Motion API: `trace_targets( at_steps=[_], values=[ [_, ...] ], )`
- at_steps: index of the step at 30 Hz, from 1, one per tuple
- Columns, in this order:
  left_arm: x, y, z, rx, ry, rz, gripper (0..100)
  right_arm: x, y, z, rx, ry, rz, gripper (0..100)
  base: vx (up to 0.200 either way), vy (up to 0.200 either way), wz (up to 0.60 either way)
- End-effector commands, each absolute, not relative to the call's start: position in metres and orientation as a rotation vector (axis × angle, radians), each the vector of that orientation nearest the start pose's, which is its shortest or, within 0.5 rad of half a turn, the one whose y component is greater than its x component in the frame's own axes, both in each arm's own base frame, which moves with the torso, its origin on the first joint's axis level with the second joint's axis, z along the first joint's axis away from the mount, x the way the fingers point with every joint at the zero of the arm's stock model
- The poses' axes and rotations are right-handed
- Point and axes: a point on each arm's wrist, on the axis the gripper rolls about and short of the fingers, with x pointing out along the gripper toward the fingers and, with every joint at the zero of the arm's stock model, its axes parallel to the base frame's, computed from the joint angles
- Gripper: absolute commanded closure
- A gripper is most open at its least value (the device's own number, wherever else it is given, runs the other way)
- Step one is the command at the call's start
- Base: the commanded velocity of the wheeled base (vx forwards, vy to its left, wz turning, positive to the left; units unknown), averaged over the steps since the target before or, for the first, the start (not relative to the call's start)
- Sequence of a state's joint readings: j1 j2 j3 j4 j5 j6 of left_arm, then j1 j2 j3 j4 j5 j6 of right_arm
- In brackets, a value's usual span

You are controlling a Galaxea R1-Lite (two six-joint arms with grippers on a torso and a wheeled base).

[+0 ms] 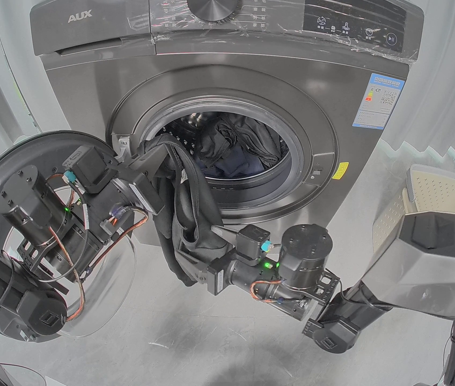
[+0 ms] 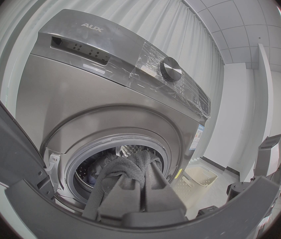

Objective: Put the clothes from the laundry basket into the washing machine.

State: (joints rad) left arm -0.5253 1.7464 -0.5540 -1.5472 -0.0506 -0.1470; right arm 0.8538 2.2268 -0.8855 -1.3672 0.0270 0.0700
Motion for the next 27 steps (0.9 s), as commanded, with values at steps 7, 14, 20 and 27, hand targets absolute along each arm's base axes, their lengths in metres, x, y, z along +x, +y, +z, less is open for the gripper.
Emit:
trace_targets(
  at_steps=[7, 14, 20, 27],
  values=[
    [0.245, -0.142, 0.197, -0.228, -0.311, -0.592, 100, 0.277, 0.316, 0.091, 0.119, -0.047, 0.84, 100, 0.0, 0.0, 0.0],
    [0.247, -0.141, 0.197, -0.227, -0.31, -0.586, 100, 0.262, 0.289, 0.114, 0.125, -0.046, 0.814, 100, 0.0, 0.0, 0.0],
    [0.249, -0.138, 0.194, -0.223, -0.303, -0.573, 100, 0.244, 0.244, 0.134, 0.102, -0.024, 0.778, 100, 0.0, 0.0, 0.0],
    [0.249, -0.137, 0.192, -0.218, -0.293, -0.569, 100, 0.248, 0.192, 0.16, 0.087, -0.089, 0.74, 100, 0.0, 0.0, 0.0]
  ],
)
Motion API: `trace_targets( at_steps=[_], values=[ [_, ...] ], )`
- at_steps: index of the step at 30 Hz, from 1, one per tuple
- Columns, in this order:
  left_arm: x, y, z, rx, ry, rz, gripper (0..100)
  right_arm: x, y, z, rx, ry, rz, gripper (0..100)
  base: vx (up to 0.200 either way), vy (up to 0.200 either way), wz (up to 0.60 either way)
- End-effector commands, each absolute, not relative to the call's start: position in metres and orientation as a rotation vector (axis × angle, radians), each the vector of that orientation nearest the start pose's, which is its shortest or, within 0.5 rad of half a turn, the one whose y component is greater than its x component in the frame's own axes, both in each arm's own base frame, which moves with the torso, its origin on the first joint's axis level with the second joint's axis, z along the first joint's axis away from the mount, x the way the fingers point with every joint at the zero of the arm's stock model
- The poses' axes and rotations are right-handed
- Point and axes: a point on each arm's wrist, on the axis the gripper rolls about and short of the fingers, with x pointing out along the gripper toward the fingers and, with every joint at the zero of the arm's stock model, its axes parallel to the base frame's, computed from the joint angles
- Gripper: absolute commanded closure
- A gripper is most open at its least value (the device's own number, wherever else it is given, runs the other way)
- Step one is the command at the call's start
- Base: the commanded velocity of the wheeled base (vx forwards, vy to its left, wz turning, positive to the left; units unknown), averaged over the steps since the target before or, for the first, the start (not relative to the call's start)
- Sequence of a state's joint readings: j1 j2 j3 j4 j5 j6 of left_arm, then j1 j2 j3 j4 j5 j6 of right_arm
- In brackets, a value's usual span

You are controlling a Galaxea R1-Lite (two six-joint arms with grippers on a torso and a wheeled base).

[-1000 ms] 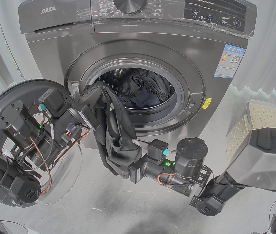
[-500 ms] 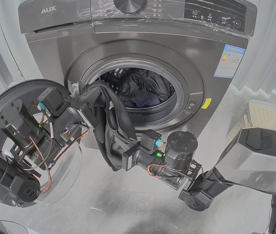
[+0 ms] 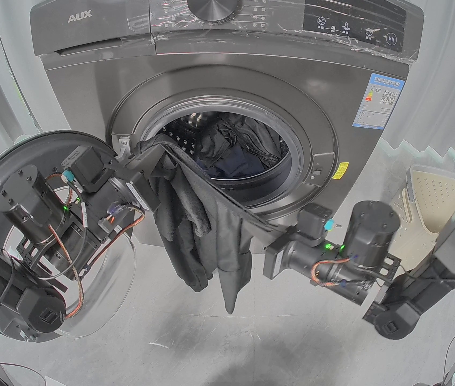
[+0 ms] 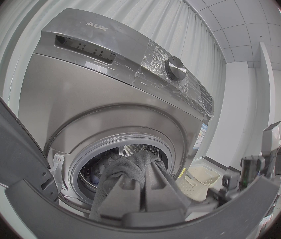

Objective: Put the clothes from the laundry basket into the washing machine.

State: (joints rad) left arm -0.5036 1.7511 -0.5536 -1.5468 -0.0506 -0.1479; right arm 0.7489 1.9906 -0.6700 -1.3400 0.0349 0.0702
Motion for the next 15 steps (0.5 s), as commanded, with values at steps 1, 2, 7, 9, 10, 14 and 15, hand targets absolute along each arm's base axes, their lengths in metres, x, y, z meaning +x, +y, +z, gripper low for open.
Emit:
trace_targets(
  at_steps=[1, 2, 7, 9, 10, 14, 15],
  values=[
    [0.249, -0.137, 0.192, -0.218, -0.293, -0.569, 100, 0.248, 0.192, 0.16, 0.087, -0.089, 0.74, 100, 0.0, 0.0, 0.0],
    [0.247, -0.137, 0.192, -0.217, -0.293, -0.574, 100, 0.252, 0.185, 0.162, 0.089, -0.096, 0.724, 100, 0.0, 0.0, 0.0],
    [0.24, -0.14, 0.187, -0.211, -0.268, -0.603, 100, 0.245, 0.174, 0.174, 0.105, -0.128, 0.7, 100, 0.0, 0.0, 0.0],
    [0.236, -0.142, 0.183, -0.209, -0.249, -0.62, 100, 0.245, 0.165, 0.183, 0.11, -0.16, 0.674, 100, 0.0, 0.0, 0.0],
    [0.23, -0.144, 0.176, -0.203, -0.217, -0.642, 100, 0.245, 0.154, 0.195, 0.12, -0.203, 0.645, 100, 0.0, 0.0, 0.0],
    [0.223, -0.146, 0.166, -0.188, -0.168, -0.687, 100, 0.243, 0.151, 0.206, 0.153, -0.236, 0.64, 100, 0.0, 0.0, 0.0],
    [0.22, -0.146, 0.162, -0.182, -0.149, -0.706, 100, 0.243, 0.153, 0.21, 0.161, -0.25, 0.646, 100, 0.0, 0.0, 0.0]
  ],
)
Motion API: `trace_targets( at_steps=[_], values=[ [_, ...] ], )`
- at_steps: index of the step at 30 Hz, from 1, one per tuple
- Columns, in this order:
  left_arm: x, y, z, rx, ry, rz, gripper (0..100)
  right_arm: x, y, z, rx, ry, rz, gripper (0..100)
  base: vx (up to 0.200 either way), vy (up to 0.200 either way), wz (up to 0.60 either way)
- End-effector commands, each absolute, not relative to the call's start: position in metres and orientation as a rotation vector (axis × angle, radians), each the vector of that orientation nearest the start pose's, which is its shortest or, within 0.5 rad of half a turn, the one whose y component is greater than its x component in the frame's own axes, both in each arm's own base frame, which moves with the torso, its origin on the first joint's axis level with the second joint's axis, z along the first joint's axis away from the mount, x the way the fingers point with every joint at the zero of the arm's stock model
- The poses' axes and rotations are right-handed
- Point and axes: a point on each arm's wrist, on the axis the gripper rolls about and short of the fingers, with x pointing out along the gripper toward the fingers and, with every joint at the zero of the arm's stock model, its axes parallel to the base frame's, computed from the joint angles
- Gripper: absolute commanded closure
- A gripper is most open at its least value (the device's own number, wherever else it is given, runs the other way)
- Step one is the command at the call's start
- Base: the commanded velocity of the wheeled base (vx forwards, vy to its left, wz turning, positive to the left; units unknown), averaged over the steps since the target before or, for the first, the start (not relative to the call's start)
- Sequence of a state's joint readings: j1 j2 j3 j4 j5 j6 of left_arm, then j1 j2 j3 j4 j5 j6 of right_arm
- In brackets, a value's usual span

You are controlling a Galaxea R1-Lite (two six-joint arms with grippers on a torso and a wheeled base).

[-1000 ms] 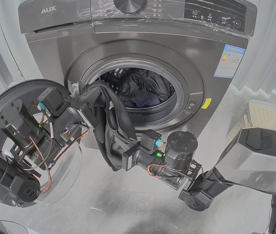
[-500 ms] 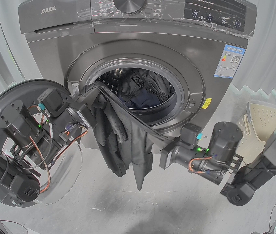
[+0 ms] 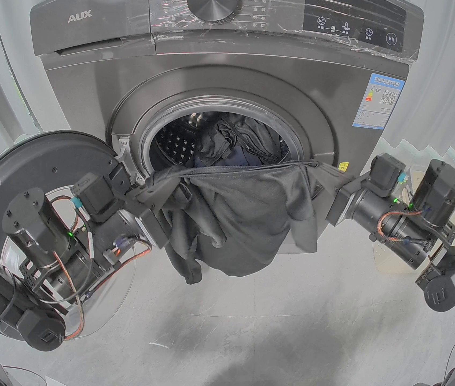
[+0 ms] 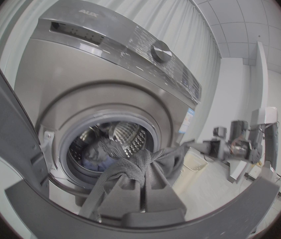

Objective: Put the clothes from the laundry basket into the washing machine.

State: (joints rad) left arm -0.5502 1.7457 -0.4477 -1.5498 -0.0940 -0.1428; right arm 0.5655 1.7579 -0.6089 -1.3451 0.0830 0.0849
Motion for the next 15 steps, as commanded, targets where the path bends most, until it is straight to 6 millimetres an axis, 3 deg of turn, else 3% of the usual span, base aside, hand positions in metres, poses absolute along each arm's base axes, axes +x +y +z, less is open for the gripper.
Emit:
trace_targets(
  at_steps=[1, 7, 15],
  values=[
    [0.219, -0.146, 0.161, -0.181, -0.144, -0.713, 100, 0.243, 0.155, 0.213, 0.166, -0.258, 0.643, 100, 0.0, 0.0, 0.0],
    [0.221, -0.146, 0.166, -0.195, -0.166, -0.717, 100, 0.25, 0.156, 0.215, 0.197, -0.267, 0.61, 100, 0.0, 0.0, 0.0],
    [0.226, -0.146, 0.196, -0.22, -0.294, -0.701, 100, 0.249, 0.159, 0.219, 0.21, -0.289, 0.607, 100, 0.0, 0.0, 0.0]
  ],
)
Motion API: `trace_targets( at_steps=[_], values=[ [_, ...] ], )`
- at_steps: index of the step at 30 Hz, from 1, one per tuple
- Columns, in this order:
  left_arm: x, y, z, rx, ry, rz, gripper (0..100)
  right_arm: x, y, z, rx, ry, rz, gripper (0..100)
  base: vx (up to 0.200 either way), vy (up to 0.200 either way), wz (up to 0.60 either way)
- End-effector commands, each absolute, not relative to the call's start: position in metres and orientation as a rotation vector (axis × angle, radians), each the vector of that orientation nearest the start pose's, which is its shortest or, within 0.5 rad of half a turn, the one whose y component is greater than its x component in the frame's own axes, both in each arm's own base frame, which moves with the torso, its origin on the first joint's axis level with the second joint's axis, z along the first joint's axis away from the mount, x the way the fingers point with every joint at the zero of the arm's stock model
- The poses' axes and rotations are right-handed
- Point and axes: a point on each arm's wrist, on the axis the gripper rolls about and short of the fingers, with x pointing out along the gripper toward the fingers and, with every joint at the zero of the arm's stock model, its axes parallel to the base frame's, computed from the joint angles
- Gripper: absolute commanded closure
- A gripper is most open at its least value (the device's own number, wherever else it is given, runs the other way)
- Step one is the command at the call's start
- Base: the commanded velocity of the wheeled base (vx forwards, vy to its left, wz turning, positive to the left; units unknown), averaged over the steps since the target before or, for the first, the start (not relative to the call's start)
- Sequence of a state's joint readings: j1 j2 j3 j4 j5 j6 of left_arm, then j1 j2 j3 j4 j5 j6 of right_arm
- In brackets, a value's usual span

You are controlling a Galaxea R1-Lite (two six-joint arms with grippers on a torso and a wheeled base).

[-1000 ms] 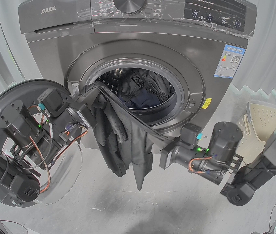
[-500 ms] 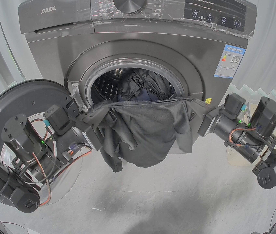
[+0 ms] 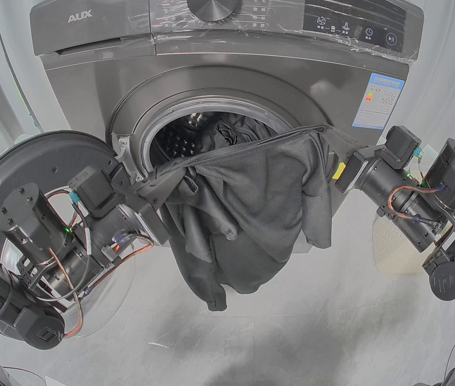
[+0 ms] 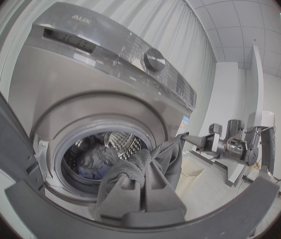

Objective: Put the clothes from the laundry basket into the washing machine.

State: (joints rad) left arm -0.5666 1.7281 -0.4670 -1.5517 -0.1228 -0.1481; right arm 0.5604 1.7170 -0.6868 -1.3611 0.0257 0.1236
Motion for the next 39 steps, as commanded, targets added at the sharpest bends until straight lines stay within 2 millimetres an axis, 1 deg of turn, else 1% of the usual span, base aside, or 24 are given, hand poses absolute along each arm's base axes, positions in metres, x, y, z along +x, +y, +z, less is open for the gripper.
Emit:
trace_targets(
  at_steps=[1, 17, 22, 26, 28, 30, 33, 36, 38, 39],
  values=[
    [0.225, -0.145, 0.198, -0.223, -0.301, -0.701, 100, 0.249, 0.159, 0.22, 0.21, -0.289, 0.607, 100, 0.0, 0.0, 0.0],
    [0.221, -0.145, 0.21, -0.235, -0.347, -0.701, 100, 0.247, 0.157, 0.221, 0.212, -0.292, 0.602, 100, 0.0, 0.0, 0.0],
    [0.221, -0.145, 0.209, -0.233, -0.346, -0.702, 100, 0.247, 0.157, 0.221, 0.214, -0.291, 0.603, 100, 0.0, 0.0, 0.0],
    [0.224, -0.148, 0.203, -0.227, -0.323, -0.706, 100, 0.246, 0.157, 0.216, 0.218, -0.269, 0.592, 100, 0.0, 0.0, 0.0],
    [0.227, -0.152, 0.197, -0.22, -0.301, -0.709, 100, 0.242, 0.159, 0.207, 0.224, -0.231, 0.604, 100, 0.0, 0.0, 0.0],
    [0.227, -0.154, 0.197, -0.217, -0.303, -0.714, 100, 0.236, 0.161, 0.2, 0.219, -0.197, 0.619, 100, 0.0, 0.0, 0.0],
    [0.226, -0.155, 0.199, -0.197, -0.317, -0.712, 100, 0.224, 0.168, 0.181, 0.201, -0.118, 0.661, 100, 0.0, 0.0, 0.0],
    [0.227, -0.155, 0.199, -0.186, -0.325, -0.71, 100, 0.218, 0.178, 0.167, 0.187, -0.051, 0.692, 100, 0.0, 0.0, 0.0],
    [0.227, -0.156, 0.199, -0.186, -0.325, -0.712, 100, 0.216, 0.189, 0.158, 0.189, -0.009, 0.717, 100, 0.0, 0.0, 0.0],
    [0.227, -0.156, 0.2, -0.187, -0.326, -0.712, 100, 0.216, 0.19, 0.157, 0.188, -0.006, 0.72, 0, 0.0, 0.0, 0.0]
  ],
)
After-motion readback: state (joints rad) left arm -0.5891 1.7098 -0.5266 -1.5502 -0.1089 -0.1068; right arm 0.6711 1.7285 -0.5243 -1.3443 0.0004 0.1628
